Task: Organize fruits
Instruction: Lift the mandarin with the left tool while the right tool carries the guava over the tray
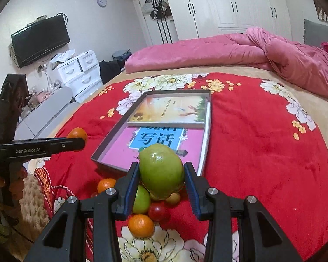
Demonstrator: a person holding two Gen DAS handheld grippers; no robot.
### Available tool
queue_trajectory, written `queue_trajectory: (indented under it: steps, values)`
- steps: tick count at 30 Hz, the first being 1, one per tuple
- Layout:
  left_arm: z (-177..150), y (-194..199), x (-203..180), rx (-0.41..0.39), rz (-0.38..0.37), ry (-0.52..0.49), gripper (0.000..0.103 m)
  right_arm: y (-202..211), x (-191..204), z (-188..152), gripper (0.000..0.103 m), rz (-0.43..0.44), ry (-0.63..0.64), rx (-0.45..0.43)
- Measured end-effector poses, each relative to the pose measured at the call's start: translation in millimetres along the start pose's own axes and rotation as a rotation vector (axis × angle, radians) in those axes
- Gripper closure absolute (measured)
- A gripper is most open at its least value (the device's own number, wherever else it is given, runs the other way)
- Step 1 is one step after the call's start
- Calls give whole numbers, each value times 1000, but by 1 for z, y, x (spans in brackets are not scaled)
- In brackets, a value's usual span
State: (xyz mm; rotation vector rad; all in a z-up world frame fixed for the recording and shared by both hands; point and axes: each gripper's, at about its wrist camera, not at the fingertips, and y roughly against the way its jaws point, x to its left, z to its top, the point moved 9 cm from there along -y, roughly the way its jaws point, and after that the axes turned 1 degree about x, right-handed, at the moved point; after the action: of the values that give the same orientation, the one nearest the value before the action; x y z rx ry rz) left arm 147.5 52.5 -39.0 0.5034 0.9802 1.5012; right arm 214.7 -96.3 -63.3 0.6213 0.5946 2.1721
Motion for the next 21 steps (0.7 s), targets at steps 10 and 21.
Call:
queue_trajectory:
  steps: [10,21]
  values:
    - [8,-24,0,6,-11,13,60,-25,-5,6,62,-7,3,24]
    - [5,-60,3,45,10,4,60,-50,-19,10,62,-40,5,48]
